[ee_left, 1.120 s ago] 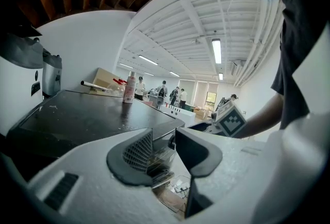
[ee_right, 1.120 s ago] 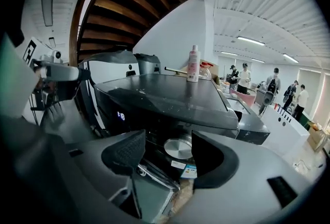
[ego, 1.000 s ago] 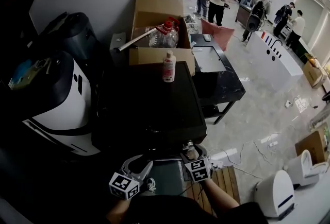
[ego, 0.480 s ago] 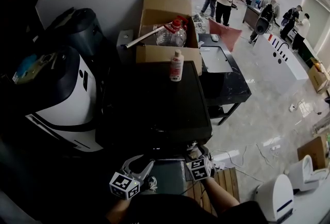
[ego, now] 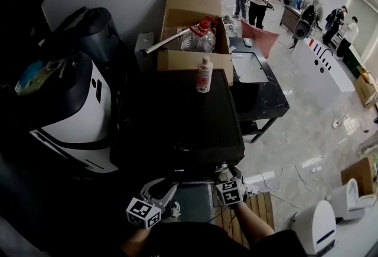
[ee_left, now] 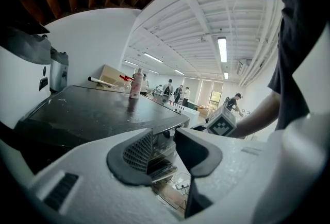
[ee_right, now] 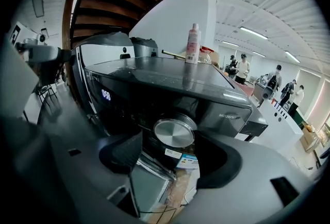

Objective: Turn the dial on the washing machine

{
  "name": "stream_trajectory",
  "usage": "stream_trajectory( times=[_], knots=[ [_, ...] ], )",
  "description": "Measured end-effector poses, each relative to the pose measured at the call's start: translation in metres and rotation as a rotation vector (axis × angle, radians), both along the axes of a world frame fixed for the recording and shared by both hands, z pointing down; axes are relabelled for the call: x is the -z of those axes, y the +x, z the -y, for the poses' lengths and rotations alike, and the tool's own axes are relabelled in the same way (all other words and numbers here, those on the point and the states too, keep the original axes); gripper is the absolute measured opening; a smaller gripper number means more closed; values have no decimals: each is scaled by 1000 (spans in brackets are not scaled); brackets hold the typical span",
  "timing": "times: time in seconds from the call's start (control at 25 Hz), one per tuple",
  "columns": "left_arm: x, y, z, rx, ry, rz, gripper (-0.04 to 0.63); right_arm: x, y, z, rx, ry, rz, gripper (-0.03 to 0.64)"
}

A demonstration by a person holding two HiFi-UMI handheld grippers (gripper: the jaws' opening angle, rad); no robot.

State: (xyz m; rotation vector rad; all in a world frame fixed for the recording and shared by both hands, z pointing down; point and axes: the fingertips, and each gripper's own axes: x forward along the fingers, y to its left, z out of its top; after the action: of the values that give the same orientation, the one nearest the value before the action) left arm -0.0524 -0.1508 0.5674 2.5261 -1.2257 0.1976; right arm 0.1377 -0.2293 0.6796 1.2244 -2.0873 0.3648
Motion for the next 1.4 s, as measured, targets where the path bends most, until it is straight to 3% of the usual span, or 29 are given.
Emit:
stream_trajectory(
  times=[1.12,1.4],
  knots=[
    [-9,-18,2,23,-24,2,132,-37,-2,1,-112,-171,124,302],
    [-10,-21,2,24,-28,3,132,-38,0,3,-129,-159,120,302]
  ],
)
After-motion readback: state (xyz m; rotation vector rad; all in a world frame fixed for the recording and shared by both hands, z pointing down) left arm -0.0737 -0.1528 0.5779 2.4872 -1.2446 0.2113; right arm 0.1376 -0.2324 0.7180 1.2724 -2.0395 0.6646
